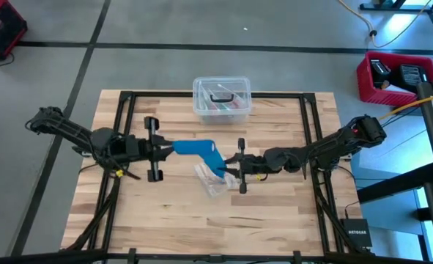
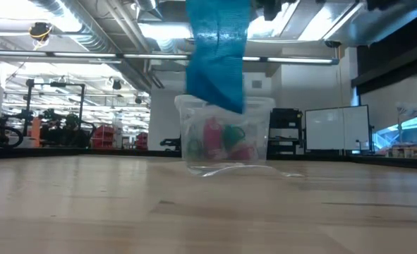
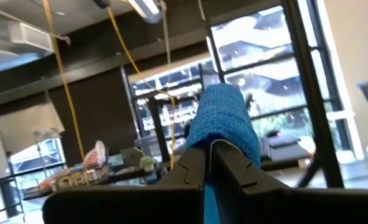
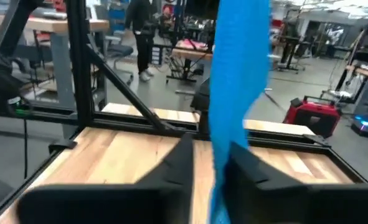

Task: Roll bandage
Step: Roll the blue bandage

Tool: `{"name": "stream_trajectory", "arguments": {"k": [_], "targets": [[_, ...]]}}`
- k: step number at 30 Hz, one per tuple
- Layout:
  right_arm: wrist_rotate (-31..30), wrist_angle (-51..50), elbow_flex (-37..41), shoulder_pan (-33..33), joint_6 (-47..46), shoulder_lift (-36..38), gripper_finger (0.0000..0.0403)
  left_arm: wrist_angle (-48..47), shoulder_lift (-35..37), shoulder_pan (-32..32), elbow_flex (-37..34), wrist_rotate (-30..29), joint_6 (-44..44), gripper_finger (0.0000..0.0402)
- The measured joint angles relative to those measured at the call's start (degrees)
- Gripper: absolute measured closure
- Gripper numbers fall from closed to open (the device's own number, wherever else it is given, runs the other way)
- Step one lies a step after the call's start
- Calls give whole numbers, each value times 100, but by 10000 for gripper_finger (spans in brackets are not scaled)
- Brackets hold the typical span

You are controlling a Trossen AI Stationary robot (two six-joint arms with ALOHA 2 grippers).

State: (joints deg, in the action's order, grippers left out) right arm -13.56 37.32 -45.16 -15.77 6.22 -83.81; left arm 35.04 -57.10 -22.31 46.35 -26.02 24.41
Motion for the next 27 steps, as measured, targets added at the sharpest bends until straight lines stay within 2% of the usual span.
{"name": "stream_trajectory", "arguments": {"k": [6, 10, 14, 18, 20, 24, 27], "targets": [[-481, -1769, -687, 4, 192, 218, 210, -190, 0, 11, 0, -28, 12, 400], [-698, -3317, -1066, 6, 113, 321, 160, -237, -2, 20, 4, -22, 49, 400], [-1240, -3968, -1090, 10, -16, 319, 147, -248, -2, 28, 4, -28, 1, 400], [-1790, -3959, -1090, 193, 17, 296, 155, -255, -2, 26, 4, -24, -1, 400], [-1579, -3582, -1090, 314, 20, 293, 159, -284, -2, 30, 4, -25, -23, 400], [-695, -3053, -1098, 591, -328, 295, 153, -284, -2, 35, 4, -22, -29, 400], [-604, -3067, -1137, 667, -388, 304, 132, -290, -2, 35, 4, -22, -31, 400]]}}
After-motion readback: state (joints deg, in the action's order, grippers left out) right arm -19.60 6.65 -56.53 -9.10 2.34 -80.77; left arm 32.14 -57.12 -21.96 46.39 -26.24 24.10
